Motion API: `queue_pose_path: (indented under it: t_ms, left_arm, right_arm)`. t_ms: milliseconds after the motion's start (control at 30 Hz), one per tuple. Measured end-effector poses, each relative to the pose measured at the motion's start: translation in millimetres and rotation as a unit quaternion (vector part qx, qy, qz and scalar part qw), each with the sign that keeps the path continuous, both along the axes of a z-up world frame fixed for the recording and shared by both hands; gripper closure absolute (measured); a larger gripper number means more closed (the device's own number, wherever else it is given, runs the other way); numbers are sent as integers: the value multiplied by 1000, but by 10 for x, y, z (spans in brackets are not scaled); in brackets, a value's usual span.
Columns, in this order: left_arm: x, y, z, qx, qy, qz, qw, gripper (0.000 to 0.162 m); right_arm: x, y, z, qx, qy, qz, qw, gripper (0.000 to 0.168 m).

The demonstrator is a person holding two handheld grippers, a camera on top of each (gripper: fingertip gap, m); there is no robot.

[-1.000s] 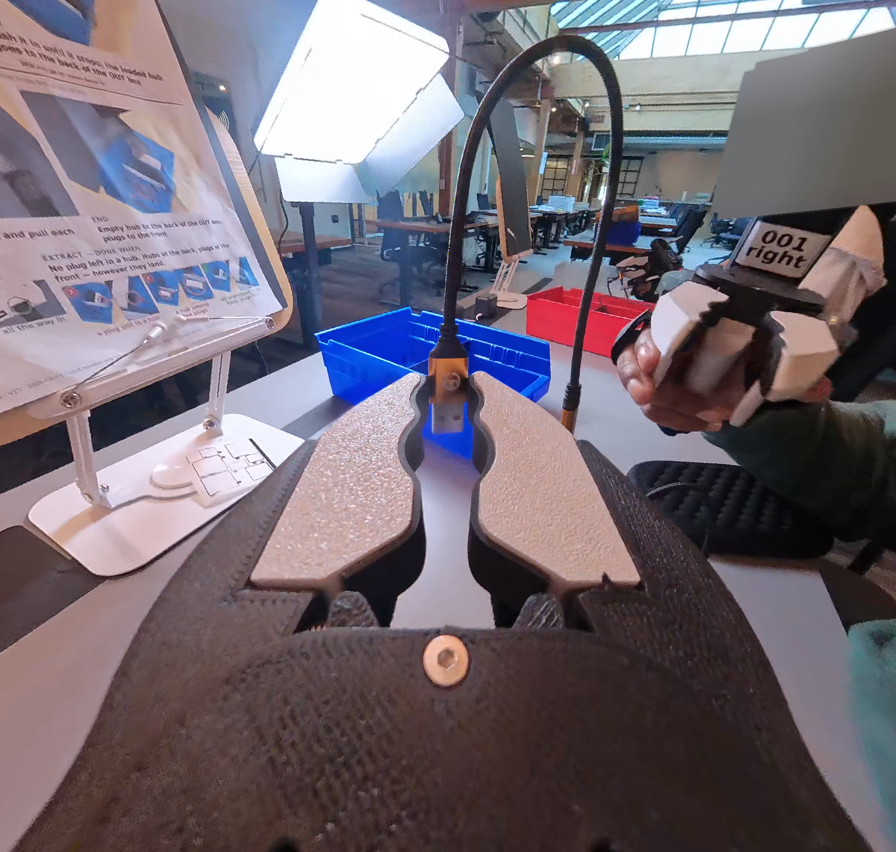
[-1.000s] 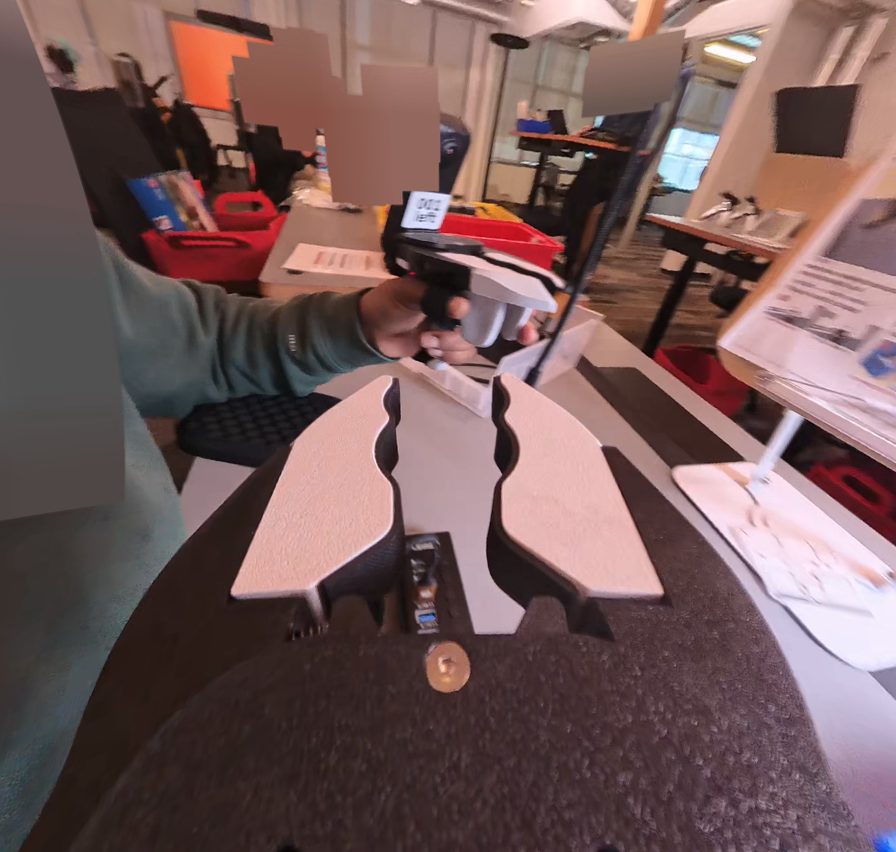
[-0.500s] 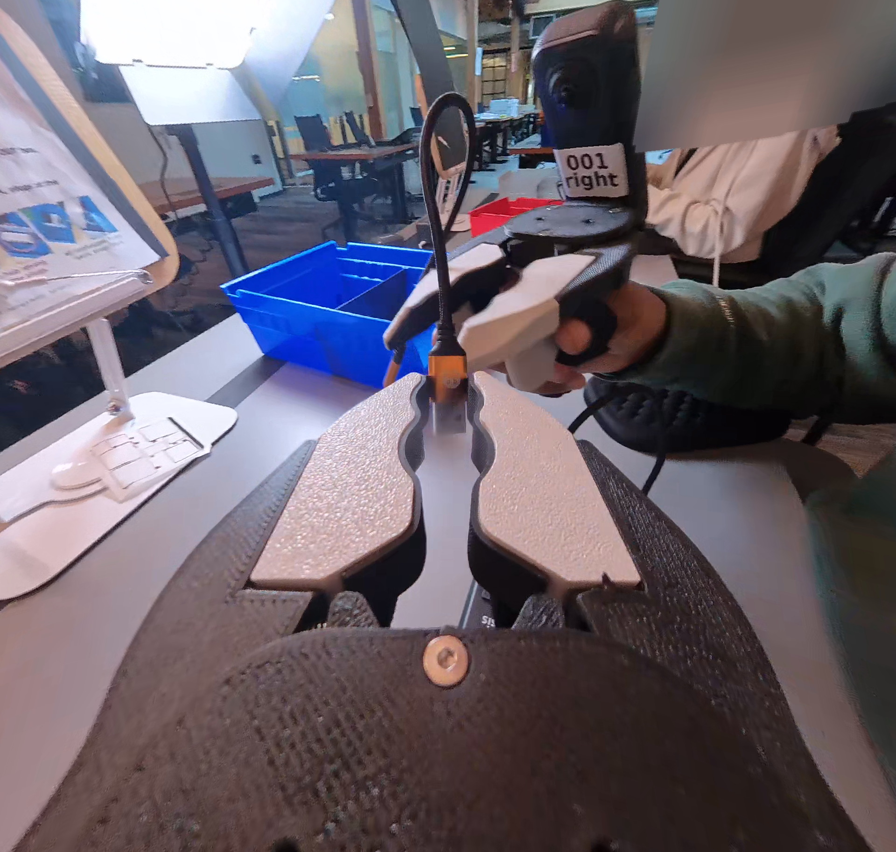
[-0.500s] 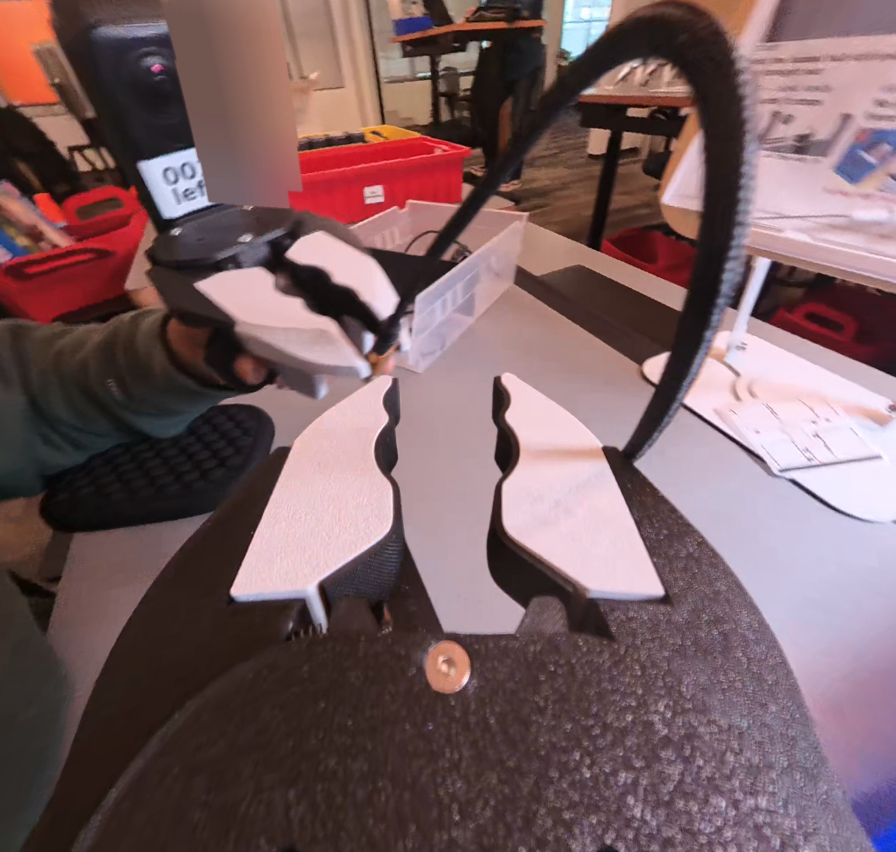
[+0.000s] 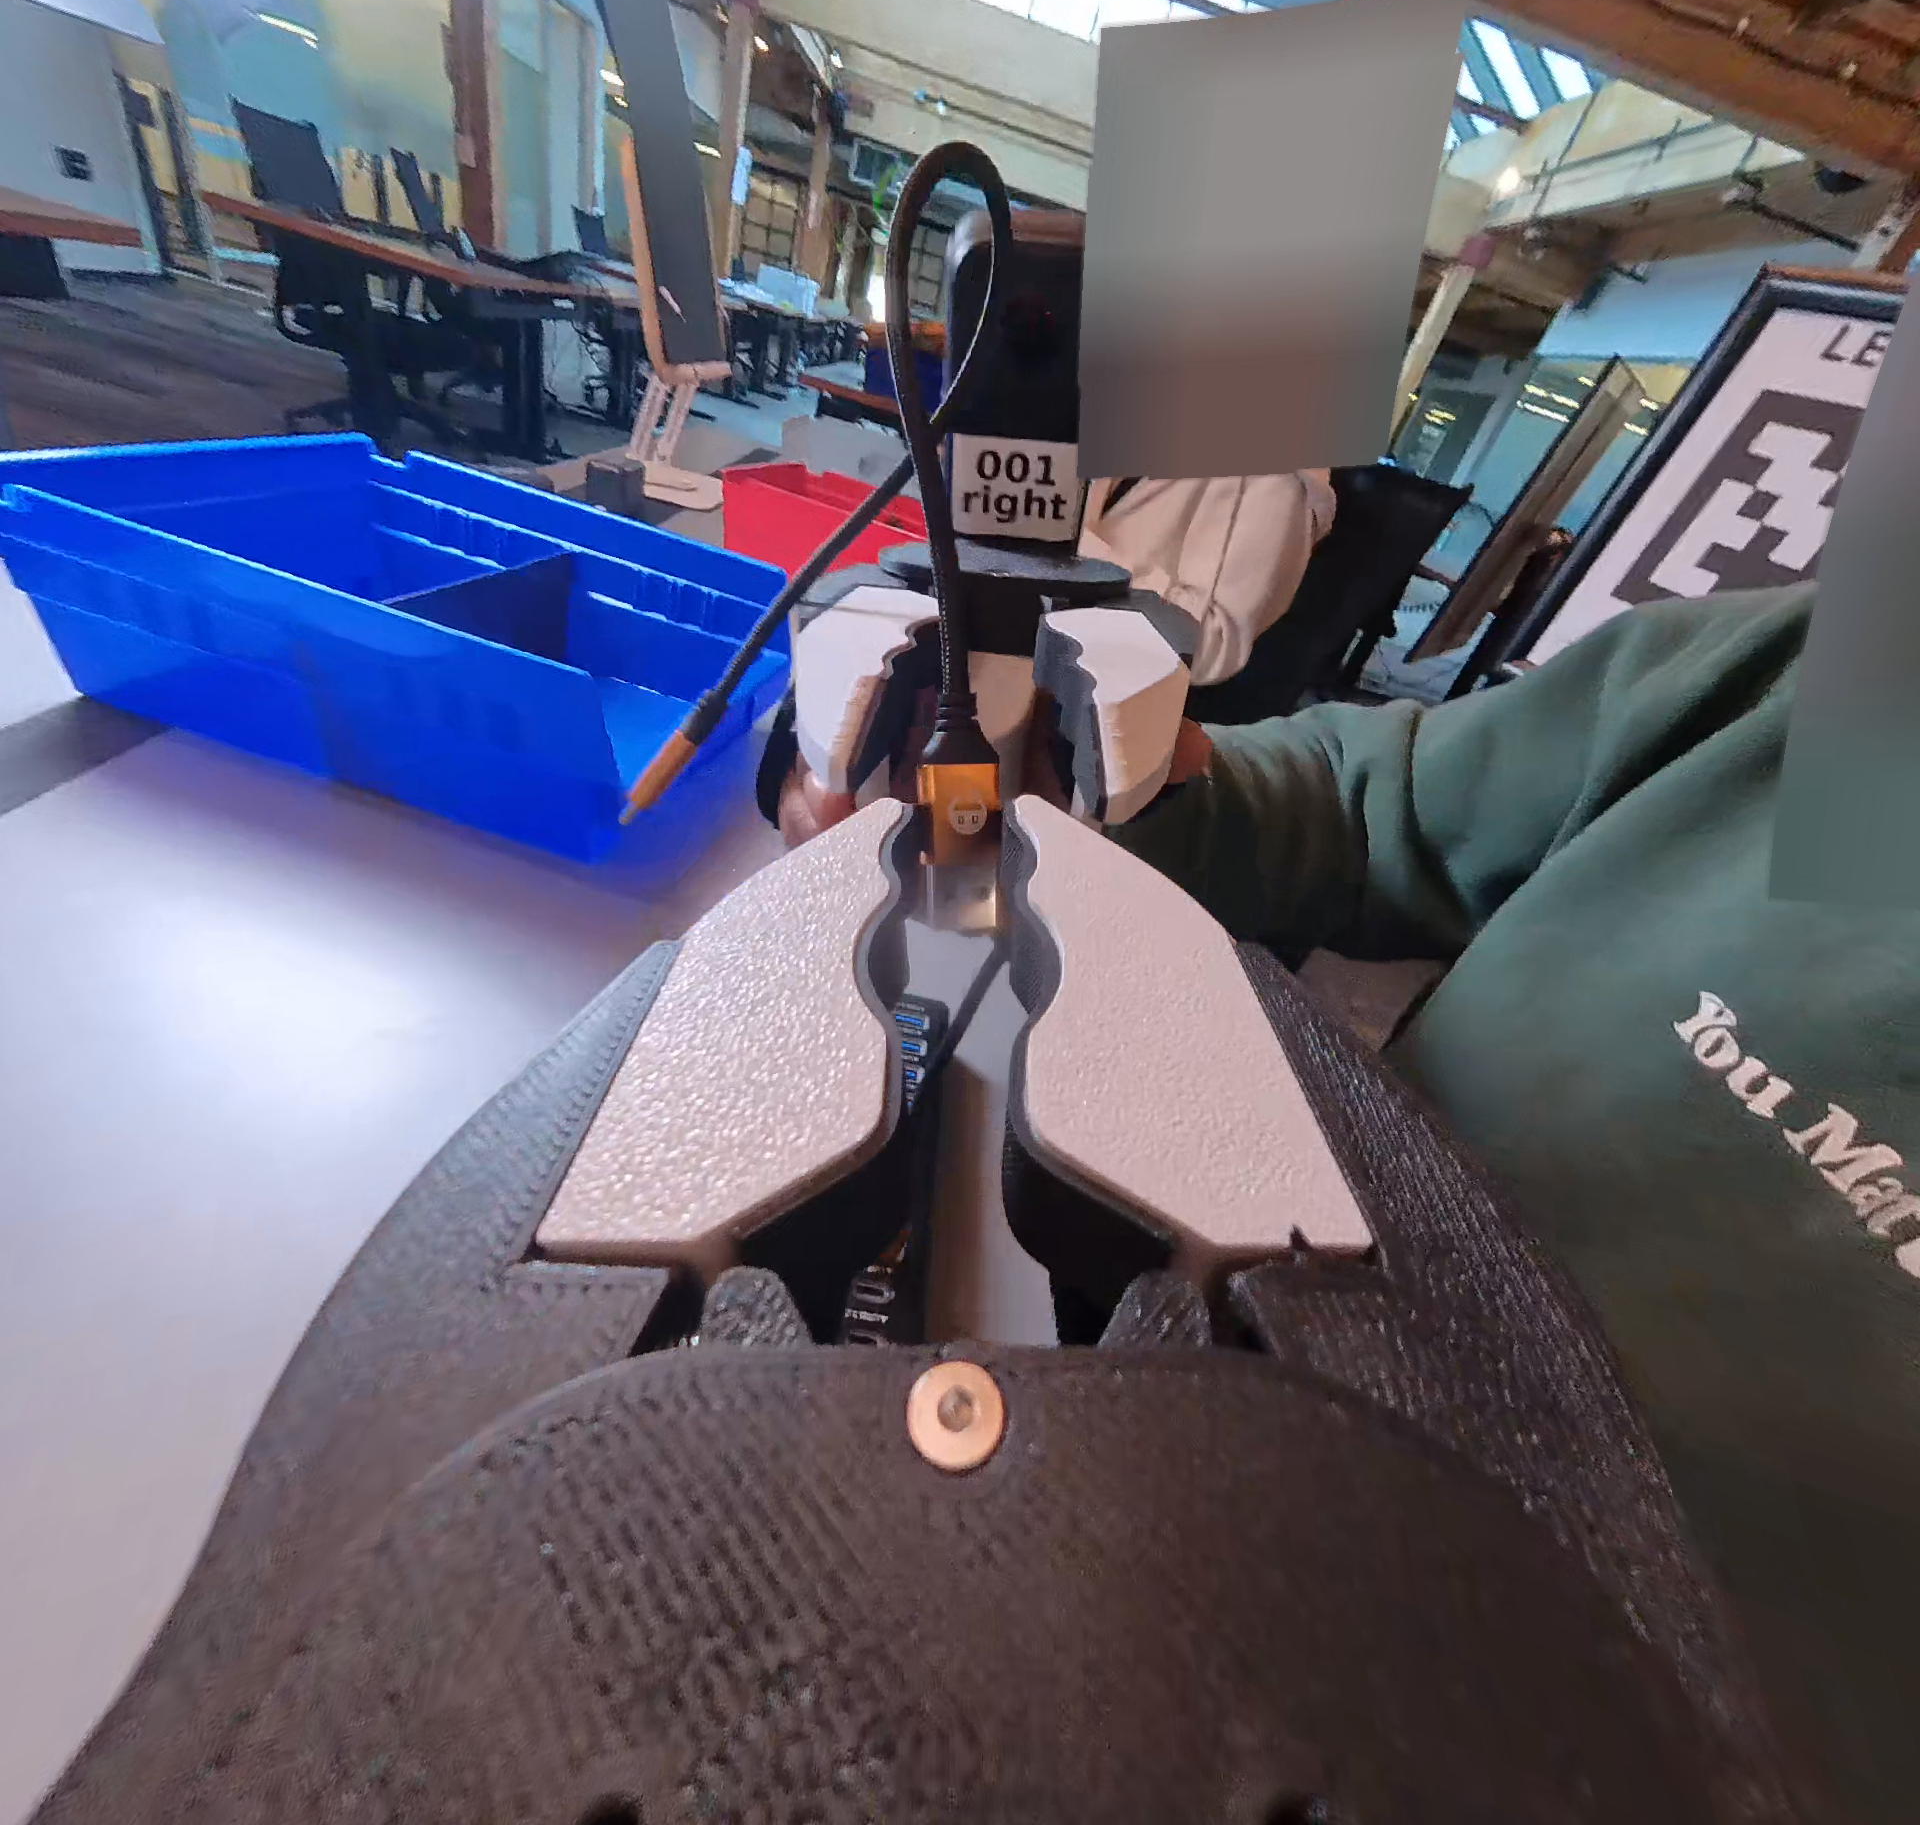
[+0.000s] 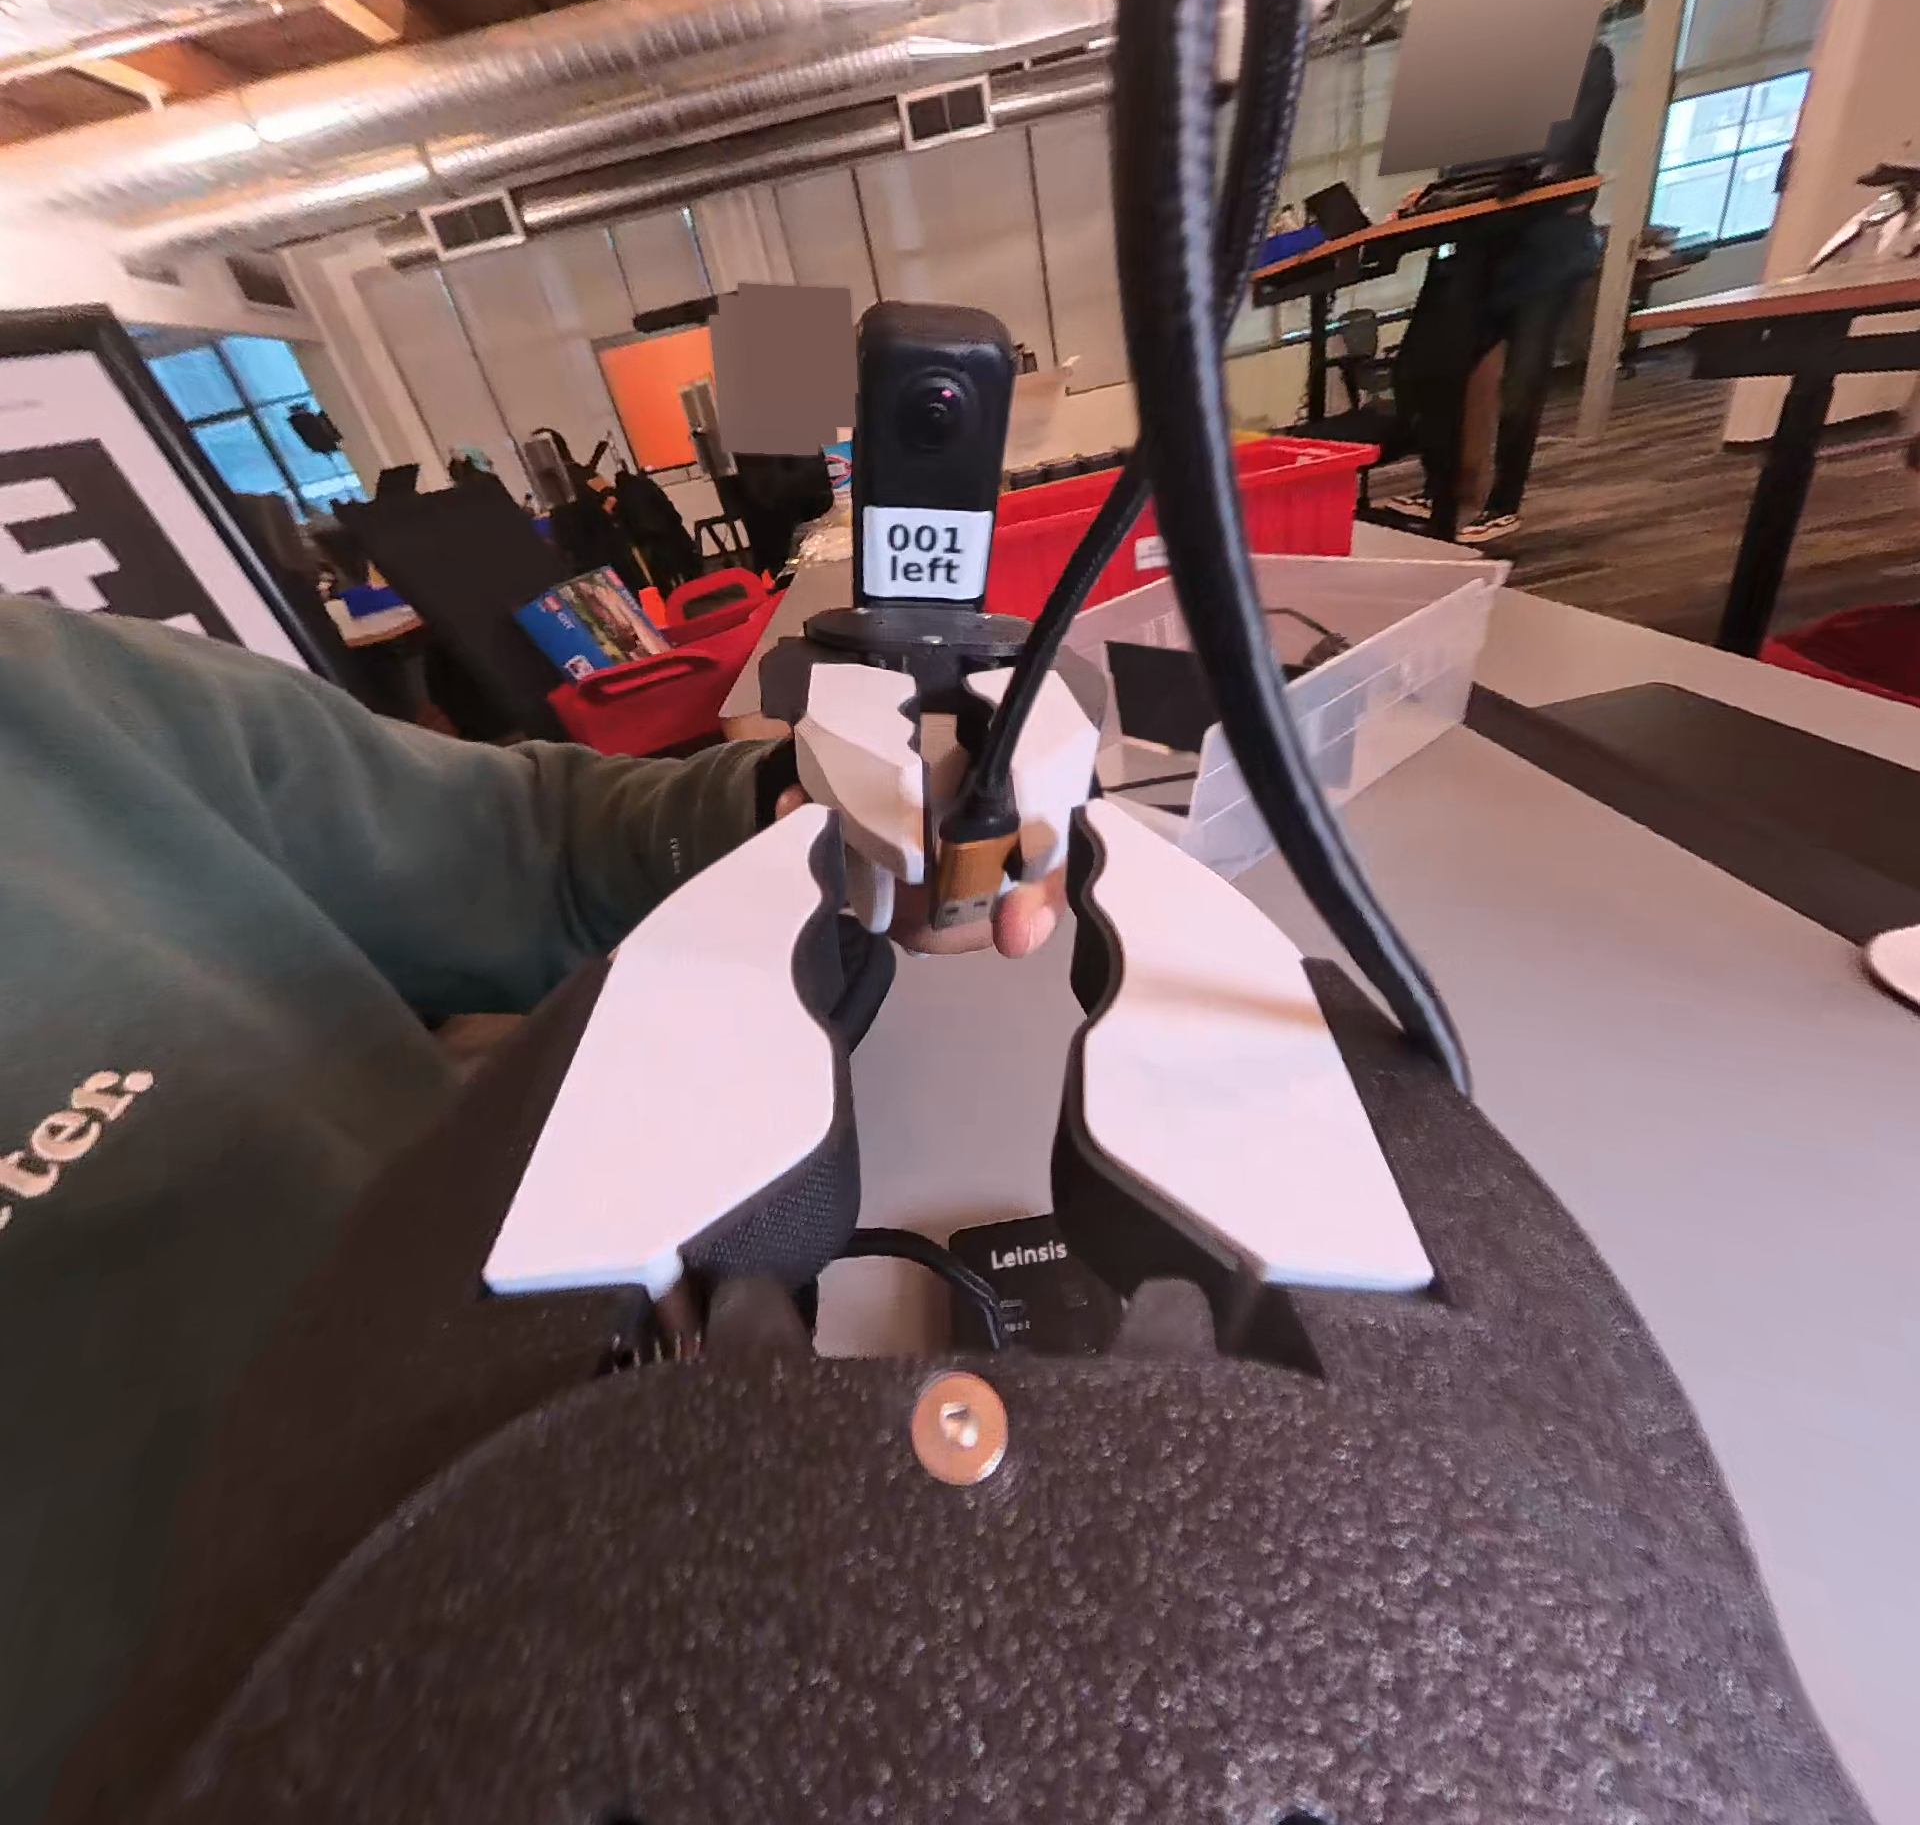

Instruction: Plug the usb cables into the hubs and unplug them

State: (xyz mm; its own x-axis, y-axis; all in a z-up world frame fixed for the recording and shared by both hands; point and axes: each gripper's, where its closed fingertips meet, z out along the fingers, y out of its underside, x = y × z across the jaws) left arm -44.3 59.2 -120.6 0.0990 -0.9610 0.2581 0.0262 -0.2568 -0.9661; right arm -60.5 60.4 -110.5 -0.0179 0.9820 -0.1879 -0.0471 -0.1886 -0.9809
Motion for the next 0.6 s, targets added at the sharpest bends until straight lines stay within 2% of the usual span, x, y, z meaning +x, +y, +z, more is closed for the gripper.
queue_pose_path:
  t_ms: [133, 333, 600]
  left_arm:
    - [40, -97, -22, -12, -2, -34, 999, 147]
    - [55, -237, -41, -82, -24, -111, 990, 148]
    - [73, -363, -107, -118, -20, -164, 979, 147]
  right_arm:
    - [-6, -93, -16, 17, -2, 26, 1000, 135]
    - [49, -188, -5, 58, 0, 50, 997, 150]
    - [80, -307, -74, 92, -17, 86, 992, 150]
